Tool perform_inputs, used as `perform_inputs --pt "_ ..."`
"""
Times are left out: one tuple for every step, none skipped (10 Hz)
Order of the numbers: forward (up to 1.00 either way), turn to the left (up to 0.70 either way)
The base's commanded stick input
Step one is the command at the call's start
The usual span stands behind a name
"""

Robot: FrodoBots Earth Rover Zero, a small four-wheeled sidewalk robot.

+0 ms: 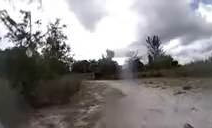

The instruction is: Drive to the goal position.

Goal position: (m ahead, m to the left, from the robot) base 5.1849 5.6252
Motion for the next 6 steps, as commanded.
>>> perform_inputs --pt "0.6 0.0" --pt "0.6 0.0" --pt "0.6 0.0" --pt "0.6 0.0" --pt "0.6 0.0" --pt "0.6 0.0"
